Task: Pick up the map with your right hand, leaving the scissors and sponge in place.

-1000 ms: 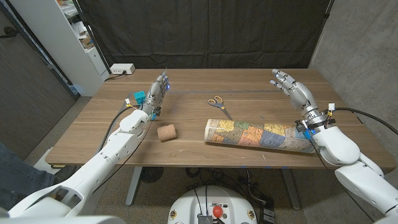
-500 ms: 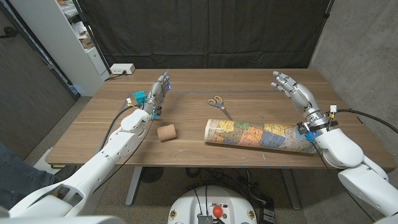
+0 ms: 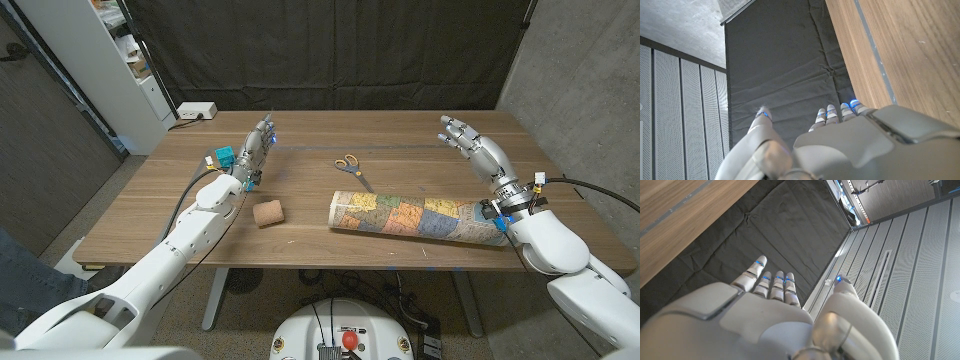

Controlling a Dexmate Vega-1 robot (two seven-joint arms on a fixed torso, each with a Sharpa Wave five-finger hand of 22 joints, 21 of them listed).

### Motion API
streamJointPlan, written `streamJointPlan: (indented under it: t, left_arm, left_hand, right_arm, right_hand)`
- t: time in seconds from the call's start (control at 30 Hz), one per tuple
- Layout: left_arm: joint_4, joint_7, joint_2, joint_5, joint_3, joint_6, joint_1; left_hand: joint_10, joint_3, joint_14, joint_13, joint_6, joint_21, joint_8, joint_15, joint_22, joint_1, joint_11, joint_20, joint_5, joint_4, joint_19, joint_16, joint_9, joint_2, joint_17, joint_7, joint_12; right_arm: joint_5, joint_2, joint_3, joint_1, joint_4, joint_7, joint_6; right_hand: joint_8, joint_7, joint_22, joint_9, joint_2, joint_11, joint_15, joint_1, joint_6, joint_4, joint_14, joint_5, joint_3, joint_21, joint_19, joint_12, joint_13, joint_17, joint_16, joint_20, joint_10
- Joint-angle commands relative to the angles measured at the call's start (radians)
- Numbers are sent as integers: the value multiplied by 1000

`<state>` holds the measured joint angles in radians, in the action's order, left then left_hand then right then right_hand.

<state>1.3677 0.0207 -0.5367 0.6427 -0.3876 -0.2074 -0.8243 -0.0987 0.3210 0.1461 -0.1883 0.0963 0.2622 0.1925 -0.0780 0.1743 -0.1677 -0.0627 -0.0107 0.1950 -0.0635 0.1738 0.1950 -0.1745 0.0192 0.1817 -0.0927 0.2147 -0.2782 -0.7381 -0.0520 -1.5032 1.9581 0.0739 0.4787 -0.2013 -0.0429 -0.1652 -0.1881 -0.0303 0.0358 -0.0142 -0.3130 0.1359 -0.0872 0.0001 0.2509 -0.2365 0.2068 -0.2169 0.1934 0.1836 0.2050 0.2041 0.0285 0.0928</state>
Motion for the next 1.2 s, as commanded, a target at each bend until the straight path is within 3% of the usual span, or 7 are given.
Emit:
streamJointPlan:
  t: [0.03,1.2]
  left_arm:
    - [15,-5,-7,-4,1,4,-5]
    - [16,-12,-3,-3,2,10,4]
  left_hand:
    - [-7,-2,5,-4,-4,-3,-4,1,5,-5,3,-3,-2,-6,26,-5,-4,-9,3,5,-3]
    - [-3,-4,0,-4,-7,-13,-3,-2,6,-4,3,5,-3,-9,27,-3,-4,-12,3,4,-2]
  right_arm:
    - [42,11,-23,-27,21,5,-9]
    - [68,27,-39,-52,42,-13,-23]
  right_hand:
    - [2,10,-6,-3,2,-2,-5,-9,3,-9,6,-6,-1,-2,-8,1,4,1,3,-2,6]
    - [2,17,-6,-3,2,-9,-4,-9,3,-12,6,-8,0,-7,-6,0,4,2,3,-7,5]
